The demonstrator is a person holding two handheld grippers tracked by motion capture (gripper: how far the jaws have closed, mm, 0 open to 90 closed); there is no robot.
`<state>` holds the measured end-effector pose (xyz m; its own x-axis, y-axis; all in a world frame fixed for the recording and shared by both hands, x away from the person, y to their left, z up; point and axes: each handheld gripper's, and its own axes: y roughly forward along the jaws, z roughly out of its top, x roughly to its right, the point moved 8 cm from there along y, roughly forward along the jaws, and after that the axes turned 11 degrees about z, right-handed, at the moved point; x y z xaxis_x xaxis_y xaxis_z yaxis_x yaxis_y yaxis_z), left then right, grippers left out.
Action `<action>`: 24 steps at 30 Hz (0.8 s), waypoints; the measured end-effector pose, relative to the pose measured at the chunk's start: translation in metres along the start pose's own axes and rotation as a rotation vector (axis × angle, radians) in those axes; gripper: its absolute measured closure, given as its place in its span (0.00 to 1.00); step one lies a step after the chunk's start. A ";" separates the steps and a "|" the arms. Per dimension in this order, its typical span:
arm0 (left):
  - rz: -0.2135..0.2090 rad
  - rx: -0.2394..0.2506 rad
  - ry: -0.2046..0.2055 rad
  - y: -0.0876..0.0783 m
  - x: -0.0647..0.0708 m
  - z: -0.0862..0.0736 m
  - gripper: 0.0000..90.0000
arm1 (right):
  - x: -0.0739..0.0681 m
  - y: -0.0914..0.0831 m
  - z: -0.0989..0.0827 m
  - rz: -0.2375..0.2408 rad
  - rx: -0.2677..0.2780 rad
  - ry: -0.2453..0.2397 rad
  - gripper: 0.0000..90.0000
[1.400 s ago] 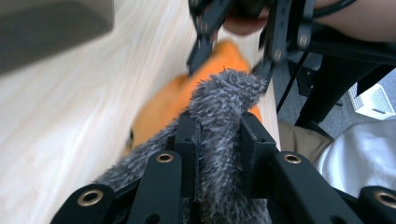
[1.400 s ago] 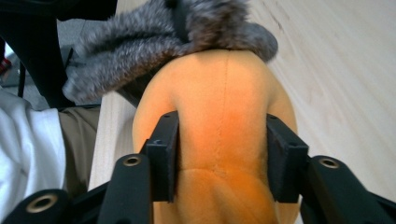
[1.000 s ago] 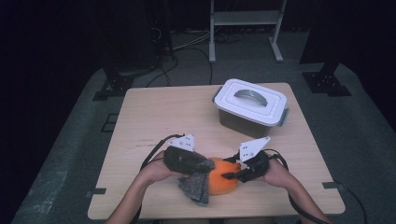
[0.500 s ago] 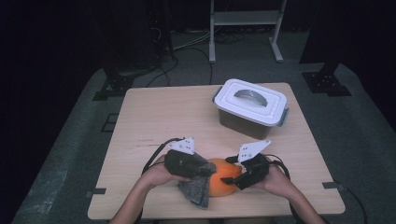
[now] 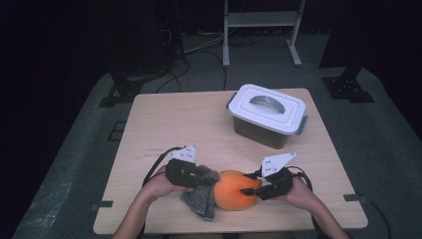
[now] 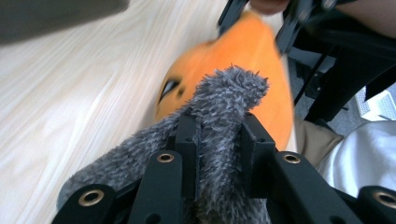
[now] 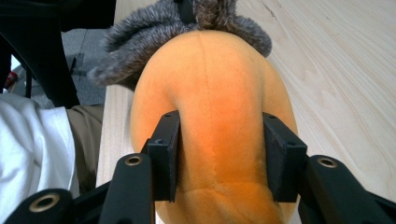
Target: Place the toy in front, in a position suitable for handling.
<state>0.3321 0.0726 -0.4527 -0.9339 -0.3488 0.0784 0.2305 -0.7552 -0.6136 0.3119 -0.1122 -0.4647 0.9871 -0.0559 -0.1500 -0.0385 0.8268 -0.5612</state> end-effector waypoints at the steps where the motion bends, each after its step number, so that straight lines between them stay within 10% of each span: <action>1: 0.002 -0.003 -0.010 -0.001 -0.002 -0.004 0.81 | 0.000 0.000 0.000 0.001 0.005 0.008 0.58; 7: -0.019 0.028 -0.047 -0.002 -0.003 -0.010 0.81 | 0.001 0.001 0.002 -0.003 0.018 0.016 0.57; 16: -0.078 0.089 0.048 0.002 0.020 0.034 0.81 | -0.001 0.007 0.006 -0.003 0.018 -0.014 0.58; 24: -0.071 0.020 0.114 0.019 0.031 0.038 0.81 | -0.003 0.008 0.006 -0.013 0.023 -0.020 0.46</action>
<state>0.3176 0.0265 -0.4324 -0.9727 -0.2299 0.0303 0.1675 -0.7871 -0.5937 0.3093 -0.1023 -0.4635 0.9904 -0.0552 -0.1265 -0.0228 0.8385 -0.5443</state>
